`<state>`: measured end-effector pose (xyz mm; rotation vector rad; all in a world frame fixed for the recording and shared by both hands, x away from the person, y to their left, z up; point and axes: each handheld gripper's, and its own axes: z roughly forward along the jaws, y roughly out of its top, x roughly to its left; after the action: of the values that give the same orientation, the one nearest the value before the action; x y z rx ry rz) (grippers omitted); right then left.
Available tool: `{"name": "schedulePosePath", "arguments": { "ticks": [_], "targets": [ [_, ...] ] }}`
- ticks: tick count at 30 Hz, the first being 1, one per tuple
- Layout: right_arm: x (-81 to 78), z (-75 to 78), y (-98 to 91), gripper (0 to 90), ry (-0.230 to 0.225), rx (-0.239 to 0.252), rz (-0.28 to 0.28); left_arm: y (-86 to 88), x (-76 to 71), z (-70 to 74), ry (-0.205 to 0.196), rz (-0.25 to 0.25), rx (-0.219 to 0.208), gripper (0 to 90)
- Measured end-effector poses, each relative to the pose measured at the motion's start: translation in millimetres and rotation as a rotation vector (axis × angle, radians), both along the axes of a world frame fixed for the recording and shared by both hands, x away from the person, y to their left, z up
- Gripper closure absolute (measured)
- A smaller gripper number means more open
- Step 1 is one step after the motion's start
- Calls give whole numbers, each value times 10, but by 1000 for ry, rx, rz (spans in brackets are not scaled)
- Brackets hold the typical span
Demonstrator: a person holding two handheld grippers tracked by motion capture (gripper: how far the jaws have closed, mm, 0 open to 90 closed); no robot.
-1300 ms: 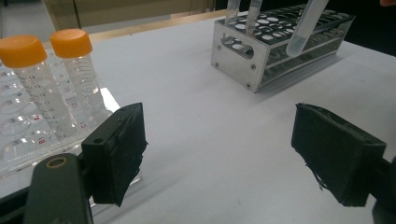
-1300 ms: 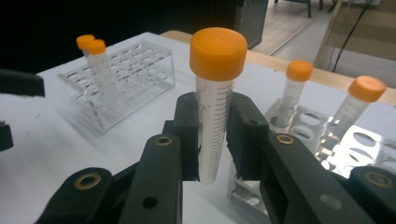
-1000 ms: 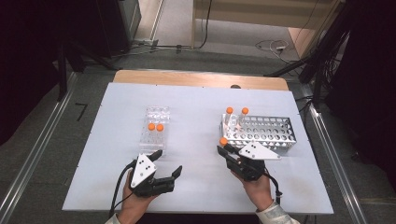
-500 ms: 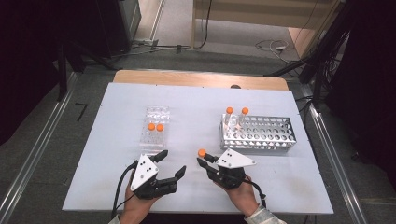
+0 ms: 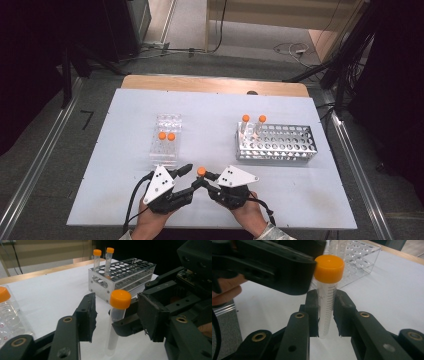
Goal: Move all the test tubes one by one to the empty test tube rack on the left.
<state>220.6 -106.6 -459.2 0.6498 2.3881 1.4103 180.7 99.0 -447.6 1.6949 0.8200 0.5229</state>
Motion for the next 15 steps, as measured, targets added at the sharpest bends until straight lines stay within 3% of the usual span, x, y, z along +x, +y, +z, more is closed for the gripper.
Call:
{"name": "schedulePosePath", "arguments": {
  "ticks": [15],
  "targets": [
    [-48,17,65,724,0,6,28,-30,6,-11,-5,-6,16,684]
  ]
}}
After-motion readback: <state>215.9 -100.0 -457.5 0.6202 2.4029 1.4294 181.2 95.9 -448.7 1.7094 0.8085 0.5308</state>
